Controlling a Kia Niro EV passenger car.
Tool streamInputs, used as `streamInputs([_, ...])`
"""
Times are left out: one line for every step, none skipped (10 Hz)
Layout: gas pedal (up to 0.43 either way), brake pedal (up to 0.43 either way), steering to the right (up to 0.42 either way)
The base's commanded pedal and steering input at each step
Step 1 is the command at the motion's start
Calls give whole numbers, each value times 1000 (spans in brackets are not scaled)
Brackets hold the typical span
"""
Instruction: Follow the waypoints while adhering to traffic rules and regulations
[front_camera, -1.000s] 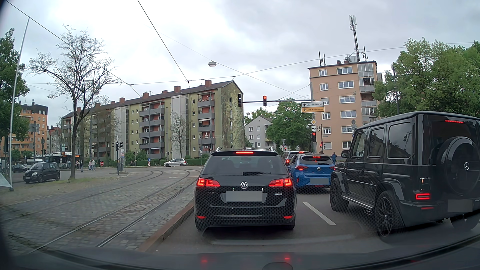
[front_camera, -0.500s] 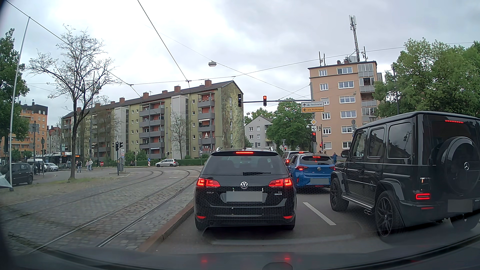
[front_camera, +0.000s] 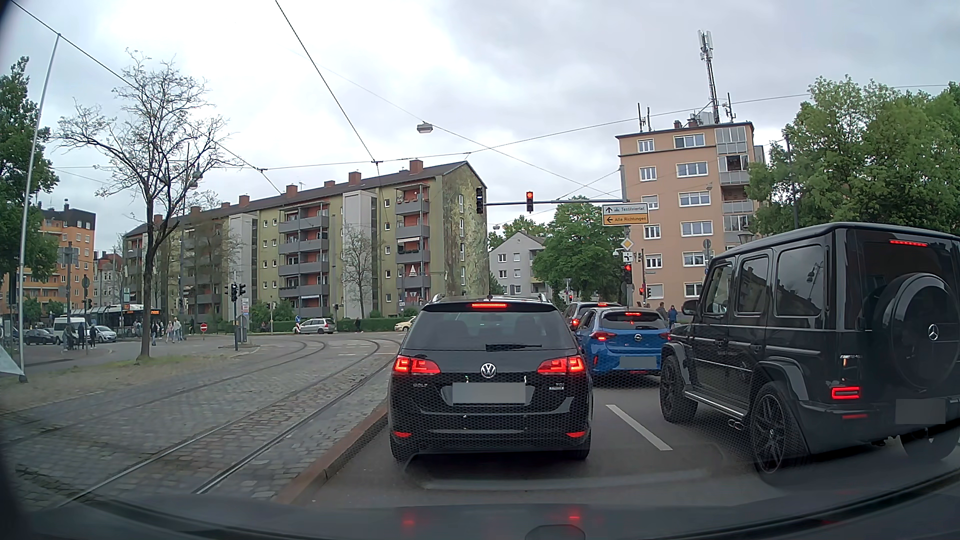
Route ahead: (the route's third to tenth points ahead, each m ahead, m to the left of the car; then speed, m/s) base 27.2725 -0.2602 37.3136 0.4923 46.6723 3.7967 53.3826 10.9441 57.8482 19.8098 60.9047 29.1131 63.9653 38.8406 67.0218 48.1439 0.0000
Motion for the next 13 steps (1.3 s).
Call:
streamInputs([0,232,-10])
streamInputs([0,232,-9])
streamInputs([0,232,-9])
streamInputs([0,232,-9])
streamInputs([0,232,-9])
streamInputs([0,232,-10])
streamInputs([0,232,-9])
streamInputs([0,232,-9])
streamInputs([0,232,-10])
streamInputs([0,232,-9])
streamInputs([0,232,-10])
streamInputs([0,232,-9])
streamInputs([0,232,-10])
